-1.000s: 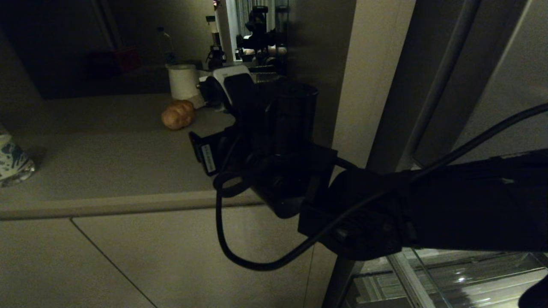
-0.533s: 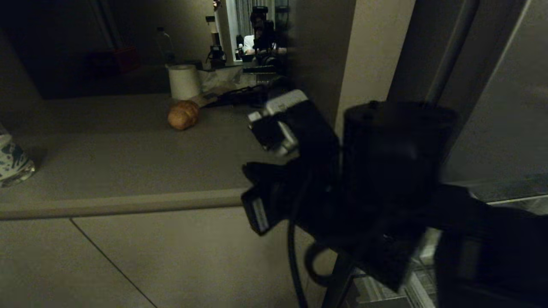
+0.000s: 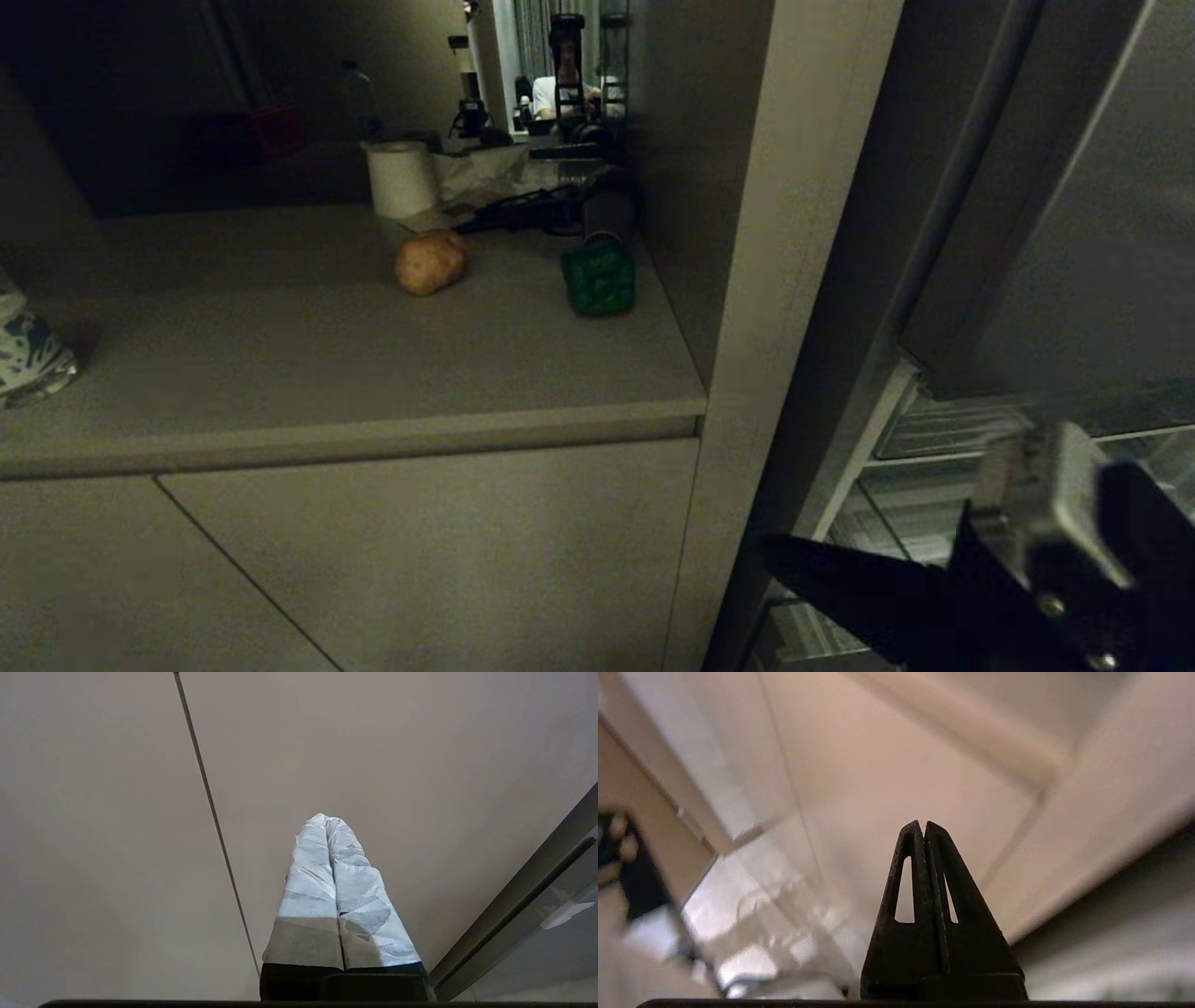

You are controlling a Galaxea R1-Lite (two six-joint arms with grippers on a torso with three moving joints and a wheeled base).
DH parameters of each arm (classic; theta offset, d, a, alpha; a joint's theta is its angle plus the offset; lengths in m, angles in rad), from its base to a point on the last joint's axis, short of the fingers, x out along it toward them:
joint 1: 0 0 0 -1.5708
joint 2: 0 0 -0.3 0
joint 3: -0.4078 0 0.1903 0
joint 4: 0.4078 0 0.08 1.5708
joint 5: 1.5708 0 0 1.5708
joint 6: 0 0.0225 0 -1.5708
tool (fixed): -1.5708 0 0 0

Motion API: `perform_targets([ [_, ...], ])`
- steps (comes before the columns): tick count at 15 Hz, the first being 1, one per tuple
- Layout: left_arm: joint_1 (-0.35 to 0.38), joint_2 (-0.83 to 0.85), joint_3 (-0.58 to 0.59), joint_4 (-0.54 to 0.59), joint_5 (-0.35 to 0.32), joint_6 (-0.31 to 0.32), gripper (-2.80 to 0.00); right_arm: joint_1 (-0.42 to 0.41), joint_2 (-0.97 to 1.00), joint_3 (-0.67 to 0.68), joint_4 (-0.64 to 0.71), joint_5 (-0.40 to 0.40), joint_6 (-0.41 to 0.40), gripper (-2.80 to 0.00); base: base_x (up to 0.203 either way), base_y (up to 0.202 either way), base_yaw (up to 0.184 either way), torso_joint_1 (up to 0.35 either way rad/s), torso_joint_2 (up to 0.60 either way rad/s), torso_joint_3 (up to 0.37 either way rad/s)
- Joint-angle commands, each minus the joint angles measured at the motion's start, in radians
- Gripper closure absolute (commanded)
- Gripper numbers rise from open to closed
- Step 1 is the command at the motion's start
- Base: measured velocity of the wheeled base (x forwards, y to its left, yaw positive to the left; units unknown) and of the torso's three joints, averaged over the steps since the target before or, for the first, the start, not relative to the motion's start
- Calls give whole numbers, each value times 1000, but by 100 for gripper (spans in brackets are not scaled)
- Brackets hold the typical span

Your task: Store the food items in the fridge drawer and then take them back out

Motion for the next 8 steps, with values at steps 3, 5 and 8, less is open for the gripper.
perform_targets([
  [3,0,2,0,-1,0,0,0,-29,-256,253,-2,2,-2,0,0,0,0,0,0,0],
  [5,0,2,0,-1,0,0,0,-182,-325,320,-1,10,-2,0,0,0,0,0,0,0],
  [8,0,2,0,-1,0,0,0,-508,-445,364,53,67,-5,0,0,0,0,0,0,0],
])
